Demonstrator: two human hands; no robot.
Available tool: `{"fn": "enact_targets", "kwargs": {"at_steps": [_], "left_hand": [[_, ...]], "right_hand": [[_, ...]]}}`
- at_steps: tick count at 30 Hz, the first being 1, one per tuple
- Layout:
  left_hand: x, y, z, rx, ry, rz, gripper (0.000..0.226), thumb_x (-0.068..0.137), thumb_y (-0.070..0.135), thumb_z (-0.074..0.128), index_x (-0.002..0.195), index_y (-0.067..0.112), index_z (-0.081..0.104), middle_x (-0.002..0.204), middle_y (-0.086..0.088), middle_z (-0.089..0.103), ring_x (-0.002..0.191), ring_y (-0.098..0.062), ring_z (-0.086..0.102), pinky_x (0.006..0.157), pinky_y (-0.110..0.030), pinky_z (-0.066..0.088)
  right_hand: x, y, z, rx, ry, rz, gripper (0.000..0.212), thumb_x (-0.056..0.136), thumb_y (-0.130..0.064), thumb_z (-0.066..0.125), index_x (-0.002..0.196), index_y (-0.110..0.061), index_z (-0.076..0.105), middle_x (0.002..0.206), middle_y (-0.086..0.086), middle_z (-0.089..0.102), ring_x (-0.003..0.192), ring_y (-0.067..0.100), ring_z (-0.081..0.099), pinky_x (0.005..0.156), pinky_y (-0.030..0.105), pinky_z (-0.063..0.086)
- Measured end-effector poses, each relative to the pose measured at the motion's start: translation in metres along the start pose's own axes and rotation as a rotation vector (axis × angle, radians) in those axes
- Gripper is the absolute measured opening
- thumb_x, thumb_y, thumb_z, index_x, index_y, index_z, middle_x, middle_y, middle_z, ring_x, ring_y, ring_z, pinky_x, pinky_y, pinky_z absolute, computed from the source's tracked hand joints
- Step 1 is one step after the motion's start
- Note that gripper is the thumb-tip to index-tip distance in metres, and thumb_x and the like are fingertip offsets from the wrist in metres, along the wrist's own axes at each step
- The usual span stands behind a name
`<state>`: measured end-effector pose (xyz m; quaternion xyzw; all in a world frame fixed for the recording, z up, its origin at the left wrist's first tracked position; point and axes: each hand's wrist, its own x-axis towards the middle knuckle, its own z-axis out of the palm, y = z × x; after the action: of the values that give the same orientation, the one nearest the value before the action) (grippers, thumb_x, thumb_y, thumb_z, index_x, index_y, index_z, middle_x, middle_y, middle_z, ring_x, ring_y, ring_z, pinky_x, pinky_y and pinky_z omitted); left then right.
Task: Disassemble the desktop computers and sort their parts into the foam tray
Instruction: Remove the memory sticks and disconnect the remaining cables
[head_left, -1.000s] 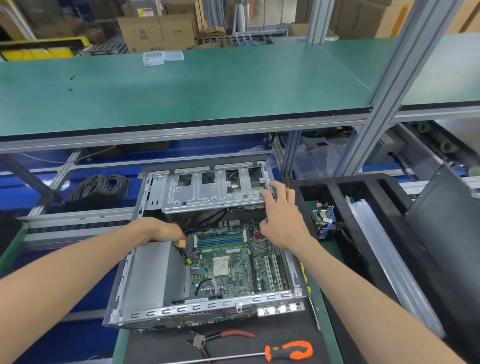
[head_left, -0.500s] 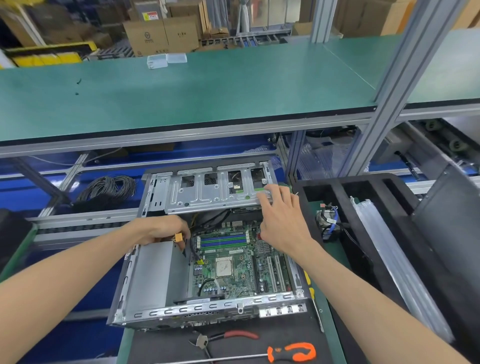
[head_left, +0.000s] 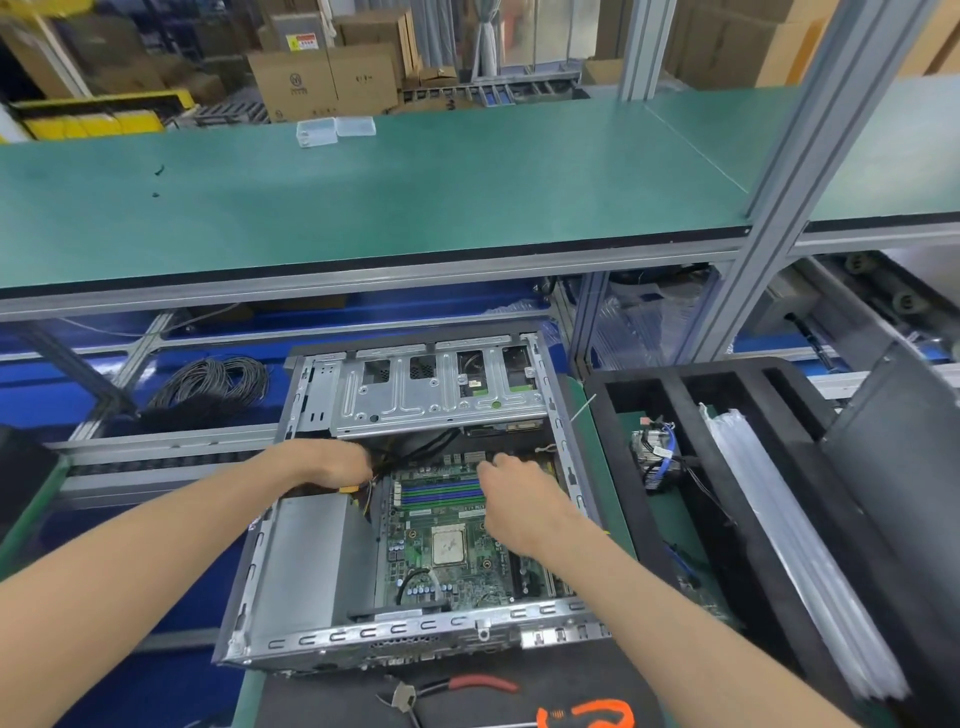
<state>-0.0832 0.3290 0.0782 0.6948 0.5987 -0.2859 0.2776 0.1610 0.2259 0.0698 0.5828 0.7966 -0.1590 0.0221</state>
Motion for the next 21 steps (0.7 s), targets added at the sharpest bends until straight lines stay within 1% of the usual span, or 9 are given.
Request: {"fn": "enact_targets", "kwargs": {"at_steps": [4, 6, 10, 13, 15, 17, 18, 20, 21], "left_hand": [[0.016, 0.008, 0.006, 0.249, 0.006, 0.001, 0.028, 0.097, 0.023, 0.06, 0.117, 0.004, 0.063, 0.124, -0.015, 0.063, 0.094, -0.026, 0.056, 0.084, -0.037, 0.048], [0.019, 0.012, 0.01, 0.275, 0.019, -0.016, 0.03, 0.094, 0.017, 0.061, 0.12, 0.002, 0.062, 0.121, -0.014, 0.064, 0.088, -0.023, 0.054, 0.085, -0.037, 0.05], [0.022, 0.017, 0.014, 0.153, 0.035, -0.044, 0.031, 0.099, 0.01, 0.047, 0.126, -0.004, 0.055, 0.113, -0.016, 0.063, 0.088, -0.024, 0.052, 0.076, -0.033, 0.045], [0.026, 0.016, 0.018, 0.025, 0.049, -0.01, 0.036, 0.108, 0.021, 0.036, 0.123, -0.004, 0.057, 0.104, -0.014, 0.065, 0.092, -0.025, 0.061, 0.09, -0.035, 0.05], [0.029, 0.014, 0.021, -0.04, 0.053, 0.017, 0.04, 0.109, 0.031, 0.036, 0.112, 0.0, 0.061, 0.101, -0.014, 0.072, 0.087, -0.022, 0.064, 0.091, -0.034, 0.05], [0.03, 0.014, 0.022, -0.117, 0.043, 0.035, 0.042, 0.108, 0.036, 0.038, 0.107, 0.001, 0.062, 0.1, -0.015, 0.076, 0.076, -0.018, 0.063, 0.08, -0.03, 0.048], [0.031, 0.014, 0.022, -0.157, 0.038, 0.041, 0.042, 0.108, 0.035, 0.04, 0.11, 0.0, 0.062, 0.101, -0.016, 0.076, 0.071, -0.016, 0.062, 0.073, -0.028, 0.047], [0.036, 0.012, 0.023, -0.248, 0.036, 0.05, 0.033, 0.107, 0.026, 0.043, 0.112, -0.001, 0.062, 0.103, -0.018, 0.075, 0.062, -0.013, 0.06, 0.063, -0.023, 0.047], [0.038, 0.011, 0.024, -0.304, 0.029, 0.056, 0.025, 0.106, 0.018, 0.044, 0.109, 0.001, 0.062, 0.099, -0.019, 0.073, 0.061, -0.013, 0.059, 0.061, -0.022, 0.048]], "right_hand": [[0.016, -0.001, 0.015, 0.171, -0.102, 0.311, 0.054, 0.098, -0.014, 0.055, 0.143, 0.005, 0.032, 0.139, 0.025, 0.044, 0.124, 0.038, 0.053, 0.097, 0.04, 0.047], [0.025, 0.002, 0.016, 0.271, -0.1, 0.432, 0.056, 0.099, -0.014, 0.054, 0.145, 0.005, 0.028, 0.14, 0.027, 0.043, 0.122, 0.037, 0.054, 0.092, 0.038, 0.048], [0.037, 0.01, 0.016, 0.507, -0.056, 0.611, 0.021, 0.1, -0.01, 0.052, 0.117, 0.0, 0.051, 0.11, 0.017, 0.058, 0.083, 0.027, 0.055, 0.056, 0.03, 0.04], [0.041, 0.015, 0.022, 0.649, 0.04, 0.734, 0.007, 0.099, -0.007, 0.053, 0.096, -0.003, 0.048, 0.085, 0.011, 0.051, 0.073, 0.021, 0.053, 0.058, 0.031, 0.044], [0.043, 0.016, 0.025, 0.728, 0.081, 0.793, 0.011, 0.1, -0.009, 0.056, 0.106, -0.002, 0.051, 0.105, 0.018, 0.06, 0.088, 0.025, 0.061, 0.069, 0.036, 0.047], [0.046, 0.018, 0.026, 0.797, 0.11, 0.838, 0.037, 0.101, -0.015, 0.058, 0.132, 0.002, 0.048, 0.124, 0.018, 0.061, 0.104, 0.03, 0.061, 0.07, 0.032, 0.042], [0.049, 0.018, 0.027, 0.832, 0.123, 0.851, 0.044, 0.1, -0.018, 0.06, 0.137, 0.001, 0.045, 0.123, 0.017, 0.062, 0.103, 0.031, 0.061, 0.069, 0.03, 0.041], [0.052, 0.018, 0.029, 0.865, 0.157, 0.864, 0.036, 0.098, -0.021, 0.064, 0.127, -0.001, 0.055, 0.099, 0.014, 0.065, 0.079, 0.026, 0.062, 0.06, 0.03, 0.042], [0.054, 0.019, 0.03, 0.862, 0.18, 0.874, 0.025, 0.096, -0.022, 0.067, 0.111, -0.003, 0.06, 0.087, 0.015, 0.064, 0.066, 0.022, 0.058, 0.059, 0.033, 0.044]]}}
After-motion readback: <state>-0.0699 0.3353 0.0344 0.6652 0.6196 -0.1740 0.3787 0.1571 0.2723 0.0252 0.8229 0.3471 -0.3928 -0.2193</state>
